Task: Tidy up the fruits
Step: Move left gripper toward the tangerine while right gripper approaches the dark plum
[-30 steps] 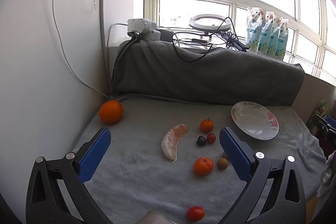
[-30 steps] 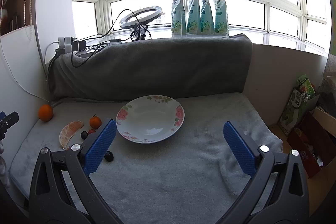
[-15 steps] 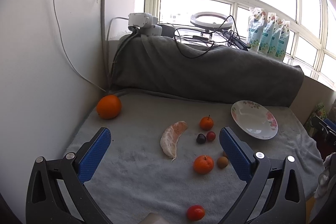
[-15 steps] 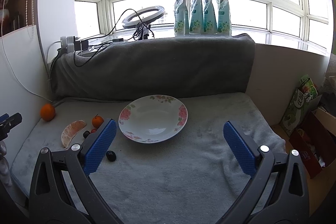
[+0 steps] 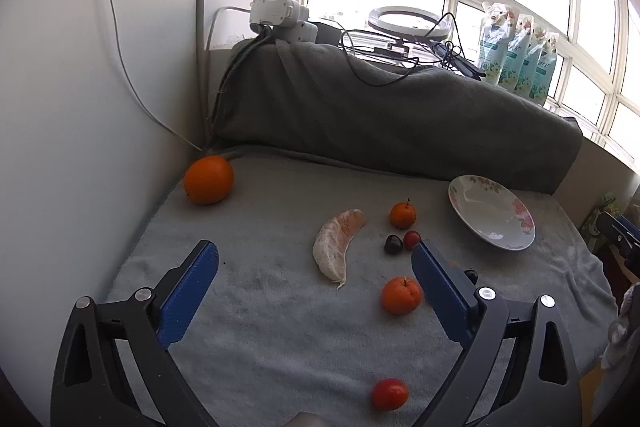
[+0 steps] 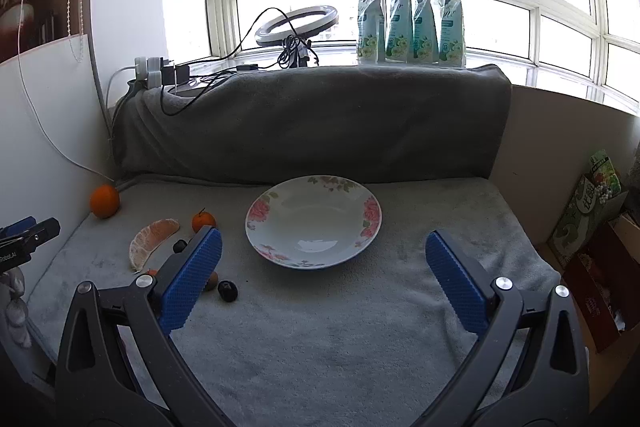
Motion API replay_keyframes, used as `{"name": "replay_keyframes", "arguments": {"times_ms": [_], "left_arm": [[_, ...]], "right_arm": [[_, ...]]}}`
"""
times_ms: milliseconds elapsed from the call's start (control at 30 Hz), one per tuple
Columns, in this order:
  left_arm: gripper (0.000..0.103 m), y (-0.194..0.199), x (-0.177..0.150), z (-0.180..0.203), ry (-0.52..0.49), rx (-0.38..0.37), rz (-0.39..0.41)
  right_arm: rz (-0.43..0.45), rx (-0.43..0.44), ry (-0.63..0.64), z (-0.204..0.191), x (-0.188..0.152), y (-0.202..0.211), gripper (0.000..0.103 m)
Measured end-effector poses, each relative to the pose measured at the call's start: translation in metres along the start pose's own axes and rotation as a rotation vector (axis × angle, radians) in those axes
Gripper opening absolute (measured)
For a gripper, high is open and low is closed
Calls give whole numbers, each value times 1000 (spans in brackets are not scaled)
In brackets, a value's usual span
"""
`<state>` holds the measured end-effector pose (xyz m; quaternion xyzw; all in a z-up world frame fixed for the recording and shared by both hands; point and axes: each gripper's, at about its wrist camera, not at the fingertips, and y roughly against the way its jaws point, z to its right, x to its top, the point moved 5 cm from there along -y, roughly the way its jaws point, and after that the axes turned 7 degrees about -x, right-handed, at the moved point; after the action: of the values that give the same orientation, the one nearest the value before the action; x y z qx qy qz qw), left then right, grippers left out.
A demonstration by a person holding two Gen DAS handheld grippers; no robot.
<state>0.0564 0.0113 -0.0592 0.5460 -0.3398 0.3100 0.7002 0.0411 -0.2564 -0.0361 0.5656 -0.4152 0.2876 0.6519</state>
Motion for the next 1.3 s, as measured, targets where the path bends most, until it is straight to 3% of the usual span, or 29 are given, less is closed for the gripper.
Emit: {"name": "replay_keyframes", "arguments": {"times_ms": [267, 567, 733, 933, 1300], "left_arm": [[80, -7, -9, -5, 24, -42, -34], [68, -14, -19, 0, 52, -121, -76], [57, -20, -24, 5, 57, -162, -101], [44, -30, -31, 16, 46, -213, -136], [37, -55, -44, 36, 37, -308, -230]], "right_arm": [[-21, 83, 13, -13, 1, -9, 103], [-83, 180, 71, -40, -13, -28, 84], [-139, 228, 76, -46, -25, -41, 67], [-191, 280, 85, -54, -38, -51, 64], [-289, 371, 116, -75, -55, -77, 50]]}}
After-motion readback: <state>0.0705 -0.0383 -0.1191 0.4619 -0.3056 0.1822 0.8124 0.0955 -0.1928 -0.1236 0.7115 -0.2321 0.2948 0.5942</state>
